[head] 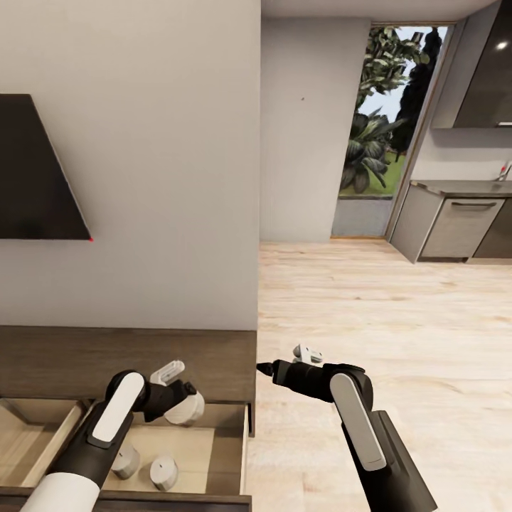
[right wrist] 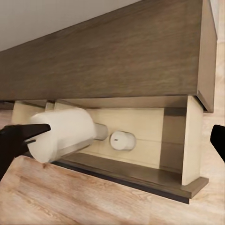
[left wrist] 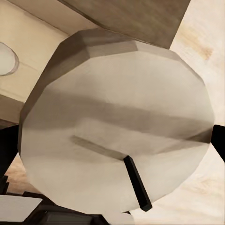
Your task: Place each of the two pumpkins and all three candles from the living room inside a cabinet in the living room (use any cabinet), then make sure every cabinet is closed, and position the cauldron so it is next to a table in the living room.
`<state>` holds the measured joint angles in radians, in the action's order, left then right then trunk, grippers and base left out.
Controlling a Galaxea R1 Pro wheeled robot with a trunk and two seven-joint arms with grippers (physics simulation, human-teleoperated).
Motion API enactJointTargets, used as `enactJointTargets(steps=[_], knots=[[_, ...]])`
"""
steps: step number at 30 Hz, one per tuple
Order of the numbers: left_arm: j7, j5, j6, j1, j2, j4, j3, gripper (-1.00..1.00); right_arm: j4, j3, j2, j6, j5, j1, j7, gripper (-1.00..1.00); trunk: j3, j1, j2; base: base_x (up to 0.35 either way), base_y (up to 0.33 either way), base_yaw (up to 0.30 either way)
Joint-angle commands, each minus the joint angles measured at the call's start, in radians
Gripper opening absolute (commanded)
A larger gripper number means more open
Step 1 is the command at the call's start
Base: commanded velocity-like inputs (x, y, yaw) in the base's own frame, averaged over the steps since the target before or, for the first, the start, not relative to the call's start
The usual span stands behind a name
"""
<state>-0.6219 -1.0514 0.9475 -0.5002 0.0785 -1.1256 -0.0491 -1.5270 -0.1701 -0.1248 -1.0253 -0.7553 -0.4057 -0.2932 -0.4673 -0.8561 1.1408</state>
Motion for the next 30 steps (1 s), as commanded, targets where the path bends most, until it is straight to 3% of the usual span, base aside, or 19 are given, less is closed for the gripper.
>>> enactJointTargets(steps=[1,12,23,30], knots=[[-0.011,-0.01,-0.006,0.0,0.0,0.005,-0.003,-1.0,-0.001,0.0,0.002,-0.002,-0.012,-0.001,-0.01,1.0,-0.001,0.0,0.001,-0.062,0.0,0.0],[-0.01,-0.013,-0.027,-0.001,-0.002,0.068,-0.006,-1.0,-0.001,0.0,0.007,-0.002,-0.02,-0.001,-0.01,1.0,-0.001,0.0,0.001,-0.08,-0.011,0.0],[-0.01,-0.007,-0.028,-0.001,-0.006,0.069,-0.006,-1.0,-0.001,0.0,0.007,-0.002,-0.021,-0.001,-0.01,1.0,-0.001,0.0,0.001,-0.02,-0.014,0.0],[-0.01,-0.004,-0.066,-0.002,-0.009,0.072,-0.011,-1.0,-0.001,0.0,0.007,-0.002,-0.019,-0.001,-0.011,1.0,-0.023,-0.027,0.05,0.0,0.0,0.0]])
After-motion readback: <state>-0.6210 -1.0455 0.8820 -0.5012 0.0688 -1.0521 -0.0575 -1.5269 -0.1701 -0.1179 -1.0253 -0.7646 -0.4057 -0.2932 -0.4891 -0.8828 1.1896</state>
